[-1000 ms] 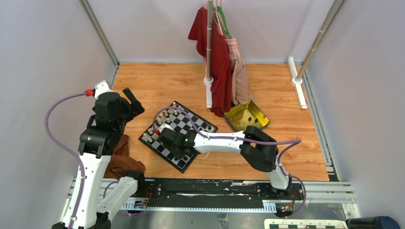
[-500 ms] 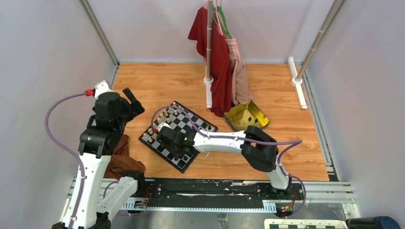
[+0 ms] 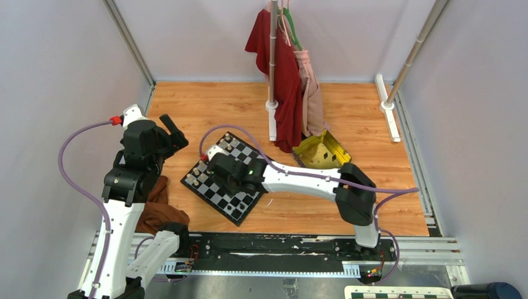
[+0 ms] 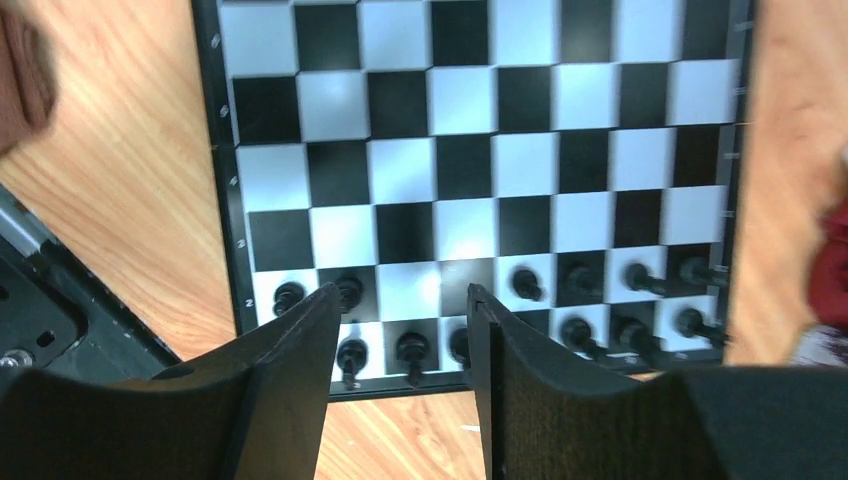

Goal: Set up the chess pieces on the board
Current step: Place the chess piece on the chessboard, then pick up the chess piece from the storage box.

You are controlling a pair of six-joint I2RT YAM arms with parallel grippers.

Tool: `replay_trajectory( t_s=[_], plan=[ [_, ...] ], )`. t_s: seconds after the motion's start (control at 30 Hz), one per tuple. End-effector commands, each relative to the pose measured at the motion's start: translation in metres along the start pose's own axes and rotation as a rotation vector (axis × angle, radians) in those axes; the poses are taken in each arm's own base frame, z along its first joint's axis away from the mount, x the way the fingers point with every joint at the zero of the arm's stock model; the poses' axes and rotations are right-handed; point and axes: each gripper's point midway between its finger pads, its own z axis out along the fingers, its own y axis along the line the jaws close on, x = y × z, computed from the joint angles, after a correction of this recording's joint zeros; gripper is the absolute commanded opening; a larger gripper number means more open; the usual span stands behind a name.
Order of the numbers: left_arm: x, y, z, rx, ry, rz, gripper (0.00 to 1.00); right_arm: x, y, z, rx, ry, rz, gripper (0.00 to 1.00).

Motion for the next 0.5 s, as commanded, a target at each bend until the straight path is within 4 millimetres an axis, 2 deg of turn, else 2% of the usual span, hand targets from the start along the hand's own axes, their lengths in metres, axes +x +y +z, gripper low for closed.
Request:
replay_trajectory(
  t_s=[0.0, 0.1, 0.2, 0.4, 0.47],
  plan=[
    [-0.007, -0.004, 0.002, 0.017, -0.031, -0.027, 1.0, -0.03, -0.063, -0.041, 0.135, -0.09, 0.079, 0.54],
    [-0.001, -0.004, 0.006, 0.021, -0.025, -0.033, 1.0, -0.03, -0.107, -0.059, 0.207, -0.117, 0.177, 0.54],
    [0.002, -0.005, 0.009, 0.021, -0.019, -0.037, 1.0, -0.018, -0.155, -0.075, 0.305, -0.128, 0.281, 0.54],
    [0.008, -0.002, 0.015, 0.009, -0.009, -0.033, 1.0, 0.031, -0.252, -0.1, 0.528, -0.101, 0.48, 0.52],
    [0.009, -0.001, 0.016, 0.003, -0.007, -0.03, 1.0, 0.051, -0.274, -0.104, 0.576, -0.081, 0.543, 0.52]
  ],
)
